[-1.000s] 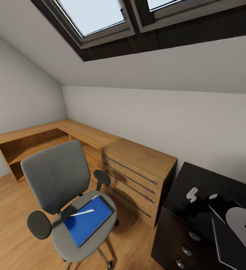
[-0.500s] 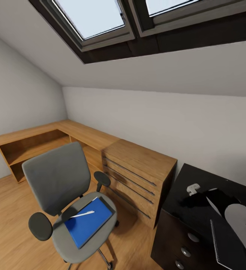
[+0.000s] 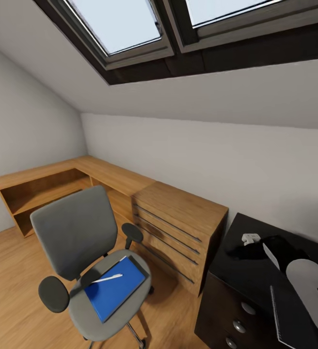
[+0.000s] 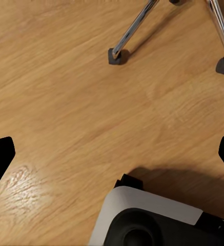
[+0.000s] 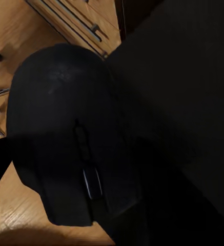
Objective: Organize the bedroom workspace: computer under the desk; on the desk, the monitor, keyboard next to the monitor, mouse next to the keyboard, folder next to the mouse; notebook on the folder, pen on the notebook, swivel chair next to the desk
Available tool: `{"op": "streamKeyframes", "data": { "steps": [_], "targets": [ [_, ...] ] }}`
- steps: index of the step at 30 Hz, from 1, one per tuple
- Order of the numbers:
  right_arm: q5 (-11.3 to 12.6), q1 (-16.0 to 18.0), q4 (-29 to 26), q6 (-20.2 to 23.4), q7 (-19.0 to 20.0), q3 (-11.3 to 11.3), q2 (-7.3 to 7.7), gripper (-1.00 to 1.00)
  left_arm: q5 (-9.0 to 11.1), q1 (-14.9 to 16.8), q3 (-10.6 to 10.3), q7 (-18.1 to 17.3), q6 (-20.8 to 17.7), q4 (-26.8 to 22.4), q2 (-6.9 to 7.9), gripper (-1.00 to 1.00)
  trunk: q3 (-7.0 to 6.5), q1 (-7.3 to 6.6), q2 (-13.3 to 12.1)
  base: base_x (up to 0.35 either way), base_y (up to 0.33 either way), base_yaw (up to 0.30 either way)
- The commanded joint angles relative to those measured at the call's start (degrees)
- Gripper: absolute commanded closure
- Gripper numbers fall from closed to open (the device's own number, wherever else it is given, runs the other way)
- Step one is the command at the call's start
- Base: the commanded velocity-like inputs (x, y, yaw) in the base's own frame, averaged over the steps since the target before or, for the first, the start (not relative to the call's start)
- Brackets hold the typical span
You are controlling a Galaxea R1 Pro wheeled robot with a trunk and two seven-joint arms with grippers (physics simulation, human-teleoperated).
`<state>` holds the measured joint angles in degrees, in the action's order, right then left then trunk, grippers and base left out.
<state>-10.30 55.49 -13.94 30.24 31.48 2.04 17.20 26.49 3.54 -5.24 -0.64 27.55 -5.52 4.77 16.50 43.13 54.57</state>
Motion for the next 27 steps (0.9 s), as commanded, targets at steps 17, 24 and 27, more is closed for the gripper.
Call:
{"op": "streamKeyframes", "data": {
  "steps": [17,24,27],
  "targets": [
    [11.59,0.05,-0.85,3.12,-28.08,4.74,-5.45,1.00,0.70,0.06,-0.62,-0.08,-0.24,0.07,-0.09,-1.00,-2.98,-3.74,-6.78,0.000,0.000,0.000],
    [12.06,0.03,-0.99,2.34,-31.00,4.90,-6.17,1.00,0.72,0.05,-0.49,-0.12,-0.17,0.07,-0.19,-1.00,-3.34,-4.17,-7.58,0.000,0.000,-0.006],
    [12.56,0.00,-1.00,1.48,-31.44,4.90,-7.97,1.00,0.62,0.05,-0.60,-0.25,-0.21,0.07,-0.28,-1.00,-3.34,-4.17,-7.58,0.000,0.000,-0.212]
  ]
}}
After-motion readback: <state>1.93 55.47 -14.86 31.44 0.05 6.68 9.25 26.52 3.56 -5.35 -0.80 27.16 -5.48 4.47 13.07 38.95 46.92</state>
